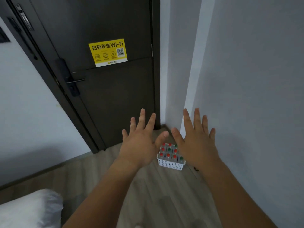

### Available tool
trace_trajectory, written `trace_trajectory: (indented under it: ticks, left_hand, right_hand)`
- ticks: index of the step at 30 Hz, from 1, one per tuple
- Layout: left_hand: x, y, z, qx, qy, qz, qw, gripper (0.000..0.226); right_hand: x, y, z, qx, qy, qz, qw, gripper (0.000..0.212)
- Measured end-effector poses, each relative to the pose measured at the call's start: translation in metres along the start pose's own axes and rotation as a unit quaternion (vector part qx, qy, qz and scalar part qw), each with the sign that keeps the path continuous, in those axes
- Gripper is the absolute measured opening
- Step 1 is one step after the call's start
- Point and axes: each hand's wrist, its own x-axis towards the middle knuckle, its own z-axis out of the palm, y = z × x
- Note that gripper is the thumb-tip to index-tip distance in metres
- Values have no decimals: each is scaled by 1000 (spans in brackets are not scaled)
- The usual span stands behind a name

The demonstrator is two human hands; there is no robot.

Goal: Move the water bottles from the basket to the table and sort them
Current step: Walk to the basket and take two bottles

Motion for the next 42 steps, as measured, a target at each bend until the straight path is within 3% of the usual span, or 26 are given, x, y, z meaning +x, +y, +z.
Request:
trace_trajectory:
  ticks: [16, 25, 32, 36, 42]
  left_hand:
    - [289, -62, 48, -22, -110, 75, 991, 79]
    - [372, -58, 110, -1, -157, 103, 982, 89]
    - [405, -60, 209, -14, -153, 108, 982, 81]
    - [419, -69, 290, -6, -166, 110, 980, 82]
    - [430, -96, 424, -2, -192, 113, 975, 85]
  right_hand:
    - [236, 2, 63, -39, -24, 96, 994, 95]
    - [307, 43, 103, -54, -48, 130, 989, 90]
    - [344, 108, 191, -54, -67, 100, 991, 88]
    - [352, 152, 265, -62, -79, 95, 990, 93]
    - [354, 213, 386, -43, -101, 88, 990, 83]
